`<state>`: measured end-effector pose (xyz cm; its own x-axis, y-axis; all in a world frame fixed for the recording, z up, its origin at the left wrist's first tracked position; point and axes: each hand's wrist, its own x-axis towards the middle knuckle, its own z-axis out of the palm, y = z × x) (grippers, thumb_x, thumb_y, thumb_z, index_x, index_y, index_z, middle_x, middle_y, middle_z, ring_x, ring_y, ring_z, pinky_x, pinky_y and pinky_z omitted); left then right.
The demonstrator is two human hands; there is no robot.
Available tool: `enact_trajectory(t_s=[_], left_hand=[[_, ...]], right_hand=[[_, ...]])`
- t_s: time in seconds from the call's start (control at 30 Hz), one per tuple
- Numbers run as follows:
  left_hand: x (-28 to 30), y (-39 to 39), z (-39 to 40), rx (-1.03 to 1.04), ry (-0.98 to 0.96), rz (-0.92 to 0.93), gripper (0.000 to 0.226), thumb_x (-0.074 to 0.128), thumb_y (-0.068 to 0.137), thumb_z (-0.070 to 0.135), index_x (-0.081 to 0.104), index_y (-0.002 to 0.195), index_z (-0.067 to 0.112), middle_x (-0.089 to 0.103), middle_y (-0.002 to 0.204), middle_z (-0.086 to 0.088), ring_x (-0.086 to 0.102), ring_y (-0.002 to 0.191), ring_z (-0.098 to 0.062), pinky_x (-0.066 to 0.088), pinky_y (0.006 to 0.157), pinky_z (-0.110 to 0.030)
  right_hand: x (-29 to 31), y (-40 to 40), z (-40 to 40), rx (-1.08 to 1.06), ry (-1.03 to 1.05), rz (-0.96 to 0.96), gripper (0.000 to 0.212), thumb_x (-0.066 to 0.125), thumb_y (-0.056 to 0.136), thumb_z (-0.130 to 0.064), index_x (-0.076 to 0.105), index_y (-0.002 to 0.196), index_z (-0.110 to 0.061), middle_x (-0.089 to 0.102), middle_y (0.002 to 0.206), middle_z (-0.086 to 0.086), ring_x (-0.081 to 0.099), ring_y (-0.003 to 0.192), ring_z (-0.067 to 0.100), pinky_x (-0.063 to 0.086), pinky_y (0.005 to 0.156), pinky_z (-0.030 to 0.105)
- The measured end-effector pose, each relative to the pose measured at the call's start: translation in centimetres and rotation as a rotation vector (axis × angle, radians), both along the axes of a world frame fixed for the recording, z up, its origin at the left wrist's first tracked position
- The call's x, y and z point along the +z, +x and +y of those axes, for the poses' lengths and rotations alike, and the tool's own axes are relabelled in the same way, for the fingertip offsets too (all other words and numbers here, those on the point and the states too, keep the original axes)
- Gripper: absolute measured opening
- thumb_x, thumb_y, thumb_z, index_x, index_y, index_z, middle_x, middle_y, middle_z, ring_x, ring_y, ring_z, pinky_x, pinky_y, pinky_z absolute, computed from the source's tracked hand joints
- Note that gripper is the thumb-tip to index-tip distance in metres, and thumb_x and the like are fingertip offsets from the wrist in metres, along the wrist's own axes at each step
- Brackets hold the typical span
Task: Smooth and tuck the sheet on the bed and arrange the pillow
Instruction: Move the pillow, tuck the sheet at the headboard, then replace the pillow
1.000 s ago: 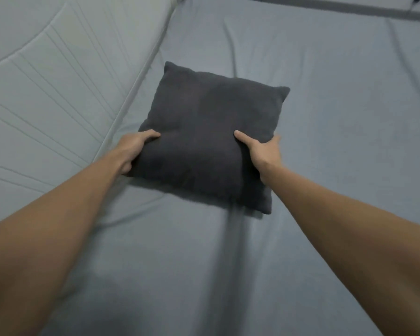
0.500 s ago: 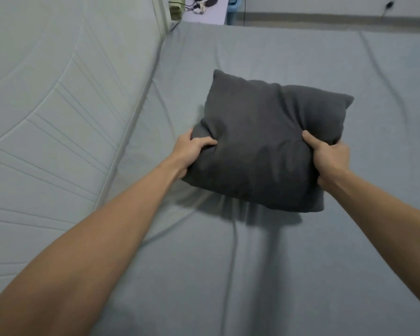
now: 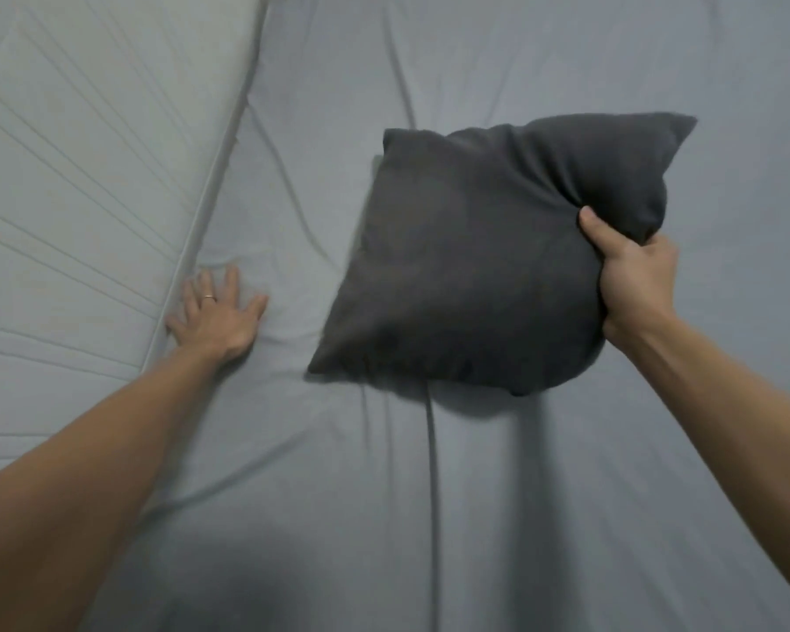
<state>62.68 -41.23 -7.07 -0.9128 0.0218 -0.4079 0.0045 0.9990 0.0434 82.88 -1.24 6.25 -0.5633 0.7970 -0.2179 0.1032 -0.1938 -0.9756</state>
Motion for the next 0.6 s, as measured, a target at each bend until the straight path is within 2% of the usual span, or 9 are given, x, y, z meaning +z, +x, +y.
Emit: enact_trajectory(t_s=[0.13, 0.23, 0.3, 0.37, 0.43, 0.5, 0.53, 0.6], left_hand=[[-0.4, 0.3, -1.5, -0.006, 0.055, 0.088, 0.078, 0.015, 0.091, 0.073, -0.003, 0.154, 0.033, -0.007, 0.165, 0.003, -0.004, 0.151, -0.024, 0.006, 0.119, -0.052], [-0.5, -1.0, -2.5, 0.007, 0.164, 0.069, 0.078, 0.021, 0.094, 0.067, -0.003, 0.156, 0.025, 0.000, 0.164, -0.009, 0.010, 0.150, -0.032, 0.011, 0.121, -0.047], [0.0, -2.3, -3.4, 0.091, 0.285, 0.030, 0.076, 0.029, 0.099, 0.057, 0.001, 0.156, 0.016, 0.011, 0.162, -0.017, 0.020, 0.147, -0.036, 0.016, 0.120, -0.045], [0.6, -3.4, -4.4, 0.162, 0.338, -0.045, 0.069, 0.029, 0.102, 0.049, 0.019, 0.152, 0.002, 0.027, 0.156, -0.024, 0.031, 0.142, -0.038, 0.022, 0.118, -0.045], [1.6, -3.7, -4.9, 0.131, 0.232, -0.071, 0.061, 0.029, 0.104, 0.042, 0.043, 0.136, -0.008, 0.044, 0.142, -0.032, 0.044, 0.131, -0.043, 0.034, 0.110, -0.047], [2.2, -4.0, -4.2, 0.006, 0.174, 0.119, 0.041, 0.041, 0.102, 0.028, 0.052, 0.118, -0.008, 0.053, 0.127, -0.035, 0.052, 0.116, -0.047, 0.043, 0.098, -0.051], [2.3, -4.2, -3.5, -0.061, 0.187, 0.210, 0.036, 0.045, 0.099, 0.022, 0.050, 0.120, -0.007, 0.052, 0.127, -0.034, 0.051, 0.116, -0.047, 0.042, 0.099, -0.052], [2.4, -4.1, -1.2, -0.157, 0.245, 0.250, 0.053, 0.047, 0.099, 0.027, 0.036, 0.141, -0.003, 0.036, 0.147, -0.028, 0.037, 0.134, -0.042, 0.031, 0.112, -0.048]], right_hand=[[1.1, -1.8, -0.2, 0.032, 0.012, 0.034, 0.037, 0.085, 0.078, -0.023, 0.073, 0.110, -0.010, 0.078, 0.104, -0.002, 0.074, 0.099, 0.013, 0.060, 0.084, 0.029], [1.4, -1.9, -0.4, 0.042, -0.017, 0.070, 0.028, 0.083, 0.080, -0.020, 0.073, 0.106, -0.013, 0.078, 0.103, -0.002, 0.074, 0.099, 0.014, 0.060, 0.082, 0.028], [1.5, -2.8, -1.6, 0.046, -0.042, 0.091, 0.030, 0.082, 0.082, -0.017, 0.073, 0.109, -0.008, 0.078, 0.105, 0.001, 0.074, 0.101, 0.016, 0.060, 0.084, 0.031], [2.0, -4.1, -2.9, 0.046, -0.049, 0.107, 0.032, 0.081, 0.083, -0.016, 0.073, 0.112, -0.005, 0.077, 0.107, 0.003, 0.073, 0.102, 0.016, 0.059, 0.090, 0.036], [2.5, -5.7, -4.1, 0.084, -0.020, 0.086, 0.027, 0.081, 0.083, -0.021, 0.075, 0.107, -0.011, 0.078, 0.104, -0.002, 0.074, 0.099, 0.012, 0.059, 0.091, 0.037], [3.5, -7.1, -4.8, 0.118, 0.030, 0.066, 0.022, 0.082, 0.082, -0.027, 0.074, 0.100, -0.019, 0.079, 0.097, -0.009, 0.074, 0.093, 0.006, 0.060, 0.089, 0.033], [4.0, -7.7, -4.9, 0.120, 0.059, 0.061, 0.022, 0.082, 0.081, -0.029, 0.074, 0.100, -0.020, 0.078, 0.095, -0.011, 0.074, 0.090, 0.004, 0.061, 0.086, 0.031], [5.0, -8.4, -4.5, 0.108, 0.120, 0.059, 0.024, 0.082, 0.080, -0.031, 0.075, 0.101, -0.020, 0.078, 0.092, -0.012, 0.073, 0.088, 0.002, 0.061, 0.082, 0.027]])
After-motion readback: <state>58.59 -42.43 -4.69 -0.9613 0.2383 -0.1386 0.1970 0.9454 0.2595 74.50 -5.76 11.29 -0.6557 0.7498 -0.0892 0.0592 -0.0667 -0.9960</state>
